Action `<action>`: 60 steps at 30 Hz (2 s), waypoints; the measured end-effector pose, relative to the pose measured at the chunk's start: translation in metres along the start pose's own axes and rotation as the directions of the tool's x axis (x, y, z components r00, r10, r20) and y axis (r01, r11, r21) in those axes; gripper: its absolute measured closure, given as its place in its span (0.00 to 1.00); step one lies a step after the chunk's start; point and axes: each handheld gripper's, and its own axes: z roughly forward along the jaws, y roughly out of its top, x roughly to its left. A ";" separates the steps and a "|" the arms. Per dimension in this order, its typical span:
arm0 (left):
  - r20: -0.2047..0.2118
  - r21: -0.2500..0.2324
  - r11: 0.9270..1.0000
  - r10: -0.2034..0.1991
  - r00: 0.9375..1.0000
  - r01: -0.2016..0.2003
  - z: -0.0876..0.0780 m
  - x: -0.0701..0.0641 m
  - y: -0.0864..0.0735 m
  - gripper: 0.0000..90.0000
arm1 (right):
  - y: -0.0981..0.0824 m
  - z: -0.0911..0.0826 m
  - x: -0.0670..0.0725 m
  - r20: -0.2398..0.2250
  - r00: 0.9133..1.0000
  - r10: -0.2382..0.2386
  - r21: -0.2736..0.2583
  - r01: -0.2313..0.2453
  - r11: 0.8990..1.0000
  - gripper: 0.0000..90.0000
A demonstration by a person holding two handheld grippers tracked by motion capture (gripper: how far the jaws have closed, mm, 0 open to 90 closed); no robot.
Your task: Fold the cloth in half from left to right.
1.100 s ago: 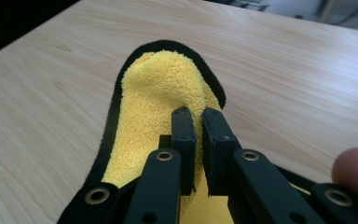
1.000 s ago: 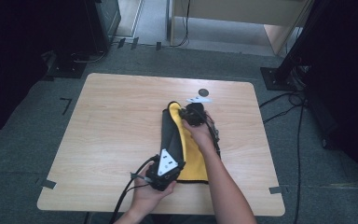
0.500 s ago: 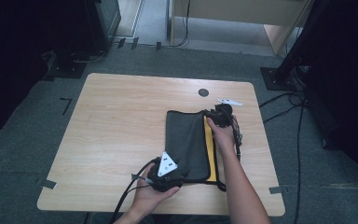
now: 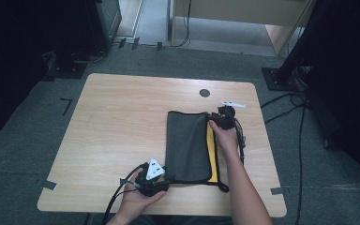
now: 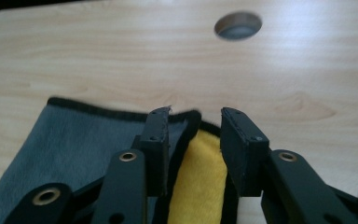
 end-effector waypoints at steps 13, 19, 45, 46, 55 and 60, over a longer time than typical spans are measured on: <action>0.014 0.042 0.999 0.008 1.000 -0.008 0.008 0.000 -0.003 0.69 | -0.013 0.009 -0.006 0.111 0.992 -0.055 0.053 0.049 0.997 0.99; 0.019 0.041 0.999 -0.004 1.000 0.003 0.009 0.001 -0.005 0.66 | -0.016 0.012 -0.005 0.180 0.983 -0.026 0.039 0.019 0.999 0.81; 0.020 0.022 1.000 -0.007 1.000 0.006 0.009 0.001 -0.008 0.63 | -0.134 -0.106 0.034 -0.039 0.999 -0.032 0.079 0.035 0.996 0.78; 0.021 0.020 1.000 -0.008 1.000 0.007 0.010 0.001 -0.008 0.63 | -0.137 -0.107 0.034 -0.040 0.999 -0.036 0.083 0.039 0.996 0.78; 0.021 0.021 1.000 -0.007 1.000 0.006 0.009 0.001 -0.009 0.63 | -0.147 -0.109 0.047 -0.012 0.997 -0.079 0.084 0.080 0.993 0.97; 0.031 0.018 1.000 -0.003 1.000 0.002 0.009 0.001 -0.009 0.60 | -0.141 -0.121 0.053 0.010 0.996 -0.089 0.067 0.088 0.994 0.99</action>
